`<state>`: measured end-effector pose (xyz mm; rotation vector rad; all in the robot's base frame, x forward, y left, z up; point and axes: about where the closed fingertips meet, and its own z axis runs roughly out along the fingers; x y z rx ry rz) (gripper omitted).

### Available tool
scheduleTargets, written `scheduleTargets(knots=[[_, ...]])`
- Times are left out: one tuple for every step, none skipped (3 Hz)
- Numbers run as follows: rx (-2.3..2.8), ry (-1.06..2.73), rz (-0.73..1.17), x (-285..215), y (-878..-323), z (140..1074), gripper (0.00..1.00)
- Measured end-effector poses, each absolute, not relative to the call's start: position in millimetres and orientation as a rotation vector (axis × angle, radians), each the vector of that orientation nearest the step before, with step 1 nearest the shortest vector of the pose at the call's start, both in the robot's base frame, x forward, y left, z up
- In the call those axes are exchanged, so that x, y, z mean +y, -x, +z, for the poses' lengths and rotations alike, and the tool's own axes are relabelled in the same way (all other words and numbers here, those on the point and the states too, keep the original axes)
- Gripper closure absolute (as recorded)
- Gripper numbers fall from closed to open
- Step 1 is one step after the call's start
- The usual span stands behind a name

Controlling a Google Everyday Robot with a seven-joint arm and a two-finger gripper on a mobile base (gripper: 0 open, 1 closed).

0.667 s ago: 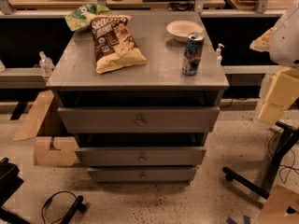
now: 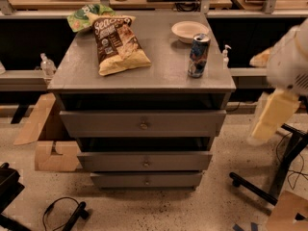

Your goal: Open middle drawer

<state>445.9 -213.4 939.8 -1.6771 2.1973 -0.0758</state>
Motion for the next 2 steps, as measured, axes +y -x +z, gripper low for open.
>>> scheduleTargets(knots=[[2.179, 1.644, -0.001, -218.6, -443.8, 871.5, 0.00], [2.123, 1.621, 0.027, -224.9, -473.3, 783.0, 0.00]])
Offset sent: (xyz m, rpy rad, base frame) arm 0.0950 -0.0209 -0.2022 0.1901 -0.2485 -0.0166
